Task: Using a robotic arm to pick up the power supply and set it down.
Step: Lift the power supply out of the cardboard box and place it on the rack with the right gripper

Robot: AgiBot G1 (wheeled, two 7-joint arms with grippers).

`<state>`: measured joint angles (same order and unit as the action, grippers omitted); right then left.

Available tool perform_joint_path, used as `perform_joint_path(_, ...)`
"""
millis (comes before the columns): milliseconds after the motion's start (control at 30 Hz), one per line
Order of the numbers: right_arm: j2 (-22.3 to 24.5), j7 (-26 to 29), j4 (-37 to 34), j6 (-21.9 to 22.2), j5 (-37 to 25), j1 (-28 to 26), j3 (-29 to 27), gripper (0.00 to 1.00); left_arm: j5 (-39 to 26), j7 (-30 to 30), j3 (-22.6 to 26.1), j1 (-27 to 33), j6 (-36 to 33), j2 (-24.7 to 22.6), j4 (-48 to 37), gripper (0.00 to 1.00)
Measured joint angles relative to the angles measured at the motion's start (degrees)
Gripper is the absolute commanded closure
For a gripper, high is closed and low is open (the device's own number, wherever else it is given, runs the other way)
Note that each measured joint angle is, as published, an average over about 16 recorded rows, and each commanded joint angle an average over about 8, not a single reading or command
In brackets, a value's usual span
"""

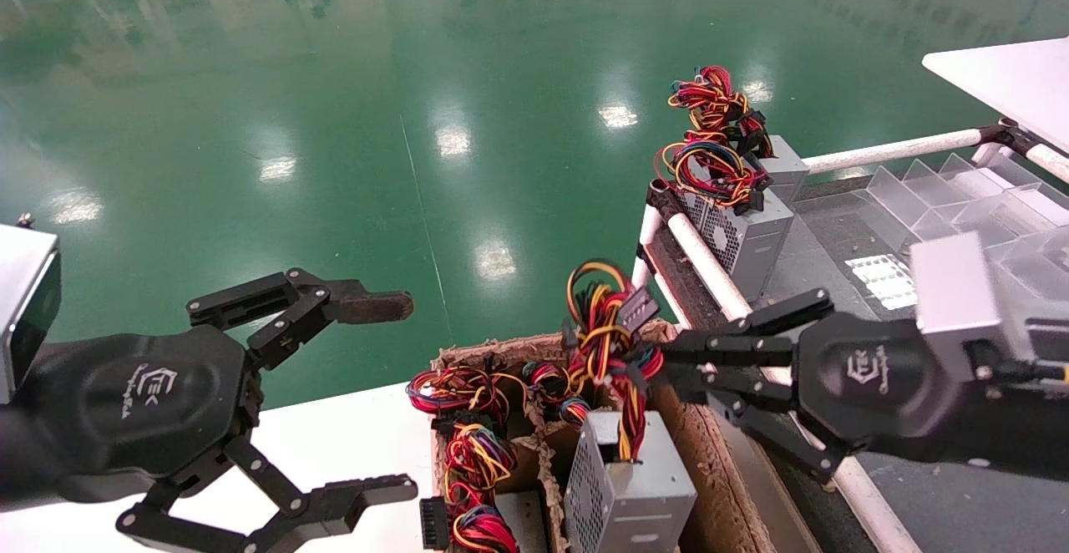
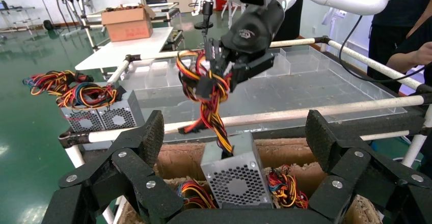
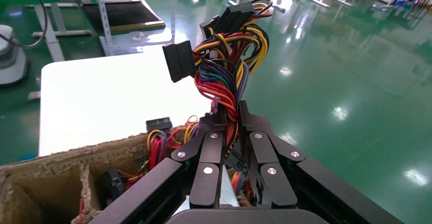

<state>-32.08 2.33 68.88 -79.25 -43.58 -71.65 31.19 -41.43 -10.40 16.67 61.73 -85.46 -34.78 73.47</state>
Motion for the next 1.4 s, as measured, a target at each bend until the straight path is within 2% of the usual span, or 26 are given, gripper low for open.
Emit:
perform_joint_path(767, 3.17, 2.39, 2.45, 1.19, 2.02, -5.49, -3.40, 1.00, 0.06, 0.04, 0.08, 0.02, 0.04, 0.03, 0.00, 0.00)
perform_joint_path(1067, 8.10, 1.93, 0.04, 0.56, 1.33, -7.87, -5.41, 1.00, 0.08, 0.06, 0.11, 0.02, 0.05, 0.05, 0.00, 0.00)
perform_joint_path(1400, 14.89, -1.45, -7.37, 0.25, -2.47, -9.42, -6.92, 1.00, 0.10, 0.07, 0.15, 0.03, 0.06, 0.06, 0.00, 0.00)
